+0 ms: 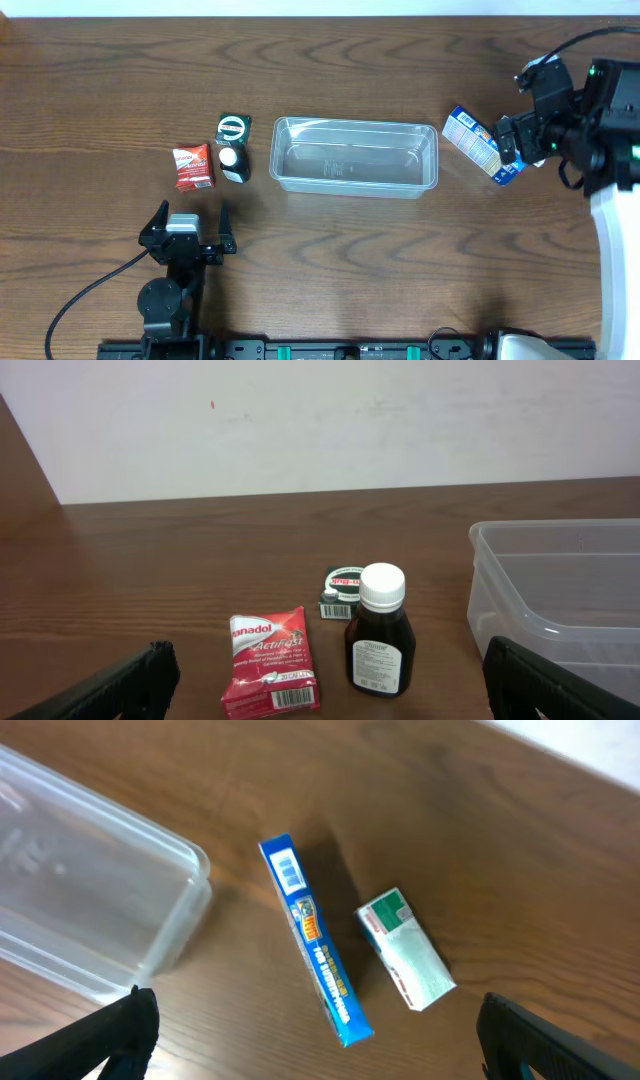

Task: Pack container
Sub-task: 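Reach right gripper to the blue Kool Fever box and grasp it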

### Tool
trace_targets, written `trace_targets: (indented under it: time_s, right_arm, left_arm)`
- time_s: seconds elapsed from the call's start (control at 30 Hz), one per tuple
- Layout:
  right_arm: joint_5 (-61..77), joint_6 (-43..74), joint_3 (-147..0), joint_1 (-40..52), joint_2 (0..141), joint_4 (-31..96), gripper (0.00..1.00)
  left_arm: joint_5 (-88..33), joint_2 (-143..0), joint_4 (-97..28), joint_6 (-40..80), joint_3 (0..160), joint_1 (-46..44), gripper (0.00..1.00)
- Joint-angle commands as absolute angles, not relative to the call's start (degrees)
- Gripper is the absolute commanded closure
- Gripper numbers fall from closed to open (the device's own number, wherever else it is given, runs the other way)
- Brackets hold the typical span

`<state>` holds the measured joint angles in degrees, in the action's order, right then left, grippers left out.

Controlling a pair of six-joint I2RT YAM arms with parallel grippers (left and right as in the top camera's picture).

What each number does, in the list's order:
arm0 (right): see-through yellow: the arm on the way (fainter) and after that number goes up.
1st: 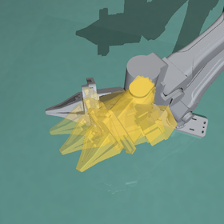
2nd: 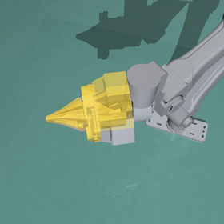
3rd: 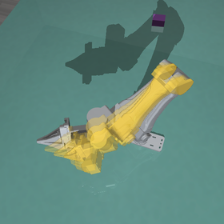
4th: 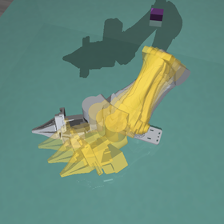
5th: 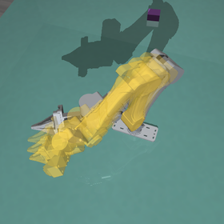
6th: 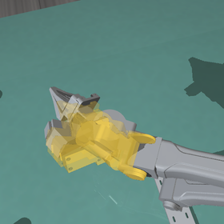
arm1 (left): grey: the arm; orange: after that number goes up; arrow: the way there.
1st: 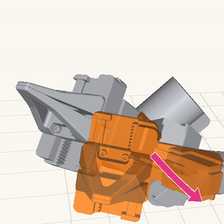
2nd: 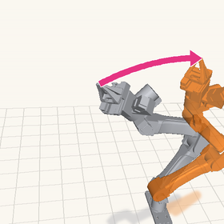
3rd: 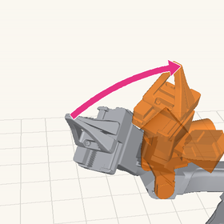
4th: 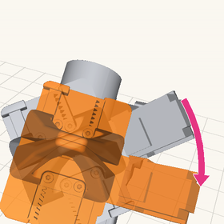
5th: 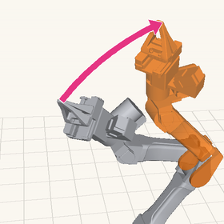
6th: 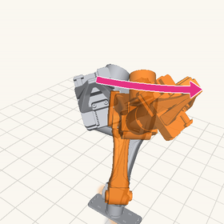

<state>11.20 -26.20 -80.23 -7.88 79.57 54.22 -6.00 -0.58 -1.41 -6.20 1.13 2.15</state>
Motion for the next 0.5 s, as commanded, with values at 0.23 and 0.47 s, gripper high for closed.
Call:
trace_targets:
  time_s: [0.23,0.47]
  right_arm:
    - [19.09,-35.79,-81.32,-9.47,94.02,52.1,0.01]
    - [18.63,-37.91,-81.32,-9.47,98.8,51.59,0.17]
  left_arm:
    - [-7.07,-0.27,-3.44,-6.11,0.23,2.39,0.02]
    - [-7.07,-0.27,-3.44,-6.11,0.23,2.39,0.02]
